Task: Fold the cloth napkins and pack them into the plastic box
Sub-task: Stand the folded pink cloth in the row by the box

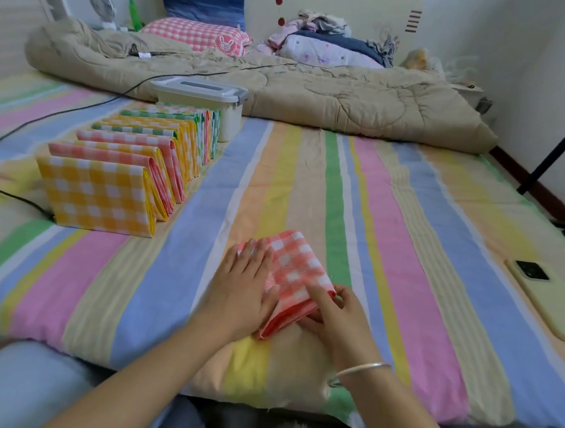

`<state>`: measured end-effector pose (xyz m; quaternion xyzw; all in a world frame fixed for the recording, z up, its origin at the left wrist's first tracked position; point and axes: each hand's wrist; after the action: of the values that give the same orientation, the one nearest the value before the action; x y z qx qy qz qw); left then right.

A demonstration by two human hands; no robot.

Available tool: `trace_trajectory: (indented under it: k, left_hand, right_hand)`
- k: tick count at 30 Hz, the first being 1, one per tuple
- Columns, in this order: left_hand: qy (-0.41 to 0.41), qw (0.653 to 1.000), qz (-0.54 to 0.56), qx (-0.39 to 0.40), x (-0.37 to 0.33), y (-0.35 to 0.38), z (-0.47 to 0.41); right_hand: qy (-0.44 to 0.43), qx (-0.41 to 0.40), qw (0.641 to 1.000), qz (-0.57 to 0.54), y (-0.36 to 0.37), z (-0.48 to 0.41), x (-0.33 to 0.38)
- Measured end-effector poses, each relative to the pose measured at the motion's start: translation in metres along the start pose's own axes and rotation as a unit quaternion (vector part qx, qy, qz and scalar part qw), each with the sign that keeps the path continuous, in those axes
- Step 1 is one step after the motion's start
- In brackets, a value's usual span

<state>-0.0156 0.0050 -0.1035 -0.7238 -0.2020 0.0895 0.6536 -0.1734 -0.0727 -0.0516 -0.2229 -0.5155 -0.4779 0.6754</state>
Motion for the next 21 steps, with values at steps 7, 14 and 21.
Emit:
trace_trajectory:
  k: [7, 14, 21]
  left_hand:
    - [-0.176, 0.983, 0.046, -0.040, -0.004, -0.006, 0.006]
    - [-0.339, 0.892, 0.133, -0.270, 0.042, -0.028, 0.037]
    - [-0.419, 0.816, 0.152, -0.368, 0.113, -0.025, 0.065]
  right_hand:
    - [-0.124, -0.007, 0.990, -0.069, 0.043, 0.010, -0.010]
    - [-0.277, 0.193, 0.940, 0.046, 0.108, -0.001, 0.024]
    - [-0.290, 0.285, 0.899, 0.163, 0.229, -0.012, 0.015]
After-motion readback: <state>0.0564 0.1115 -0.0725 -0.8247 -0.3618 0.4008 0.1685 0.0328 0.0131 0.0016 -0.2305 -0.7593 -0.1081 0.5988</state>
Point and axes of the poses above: each hand's wrist, its own z-axis away from the middle knuckle, its own y-axis out of the palm, x = y × z, and after that the axes turned 11 degrees about -z, right-handed
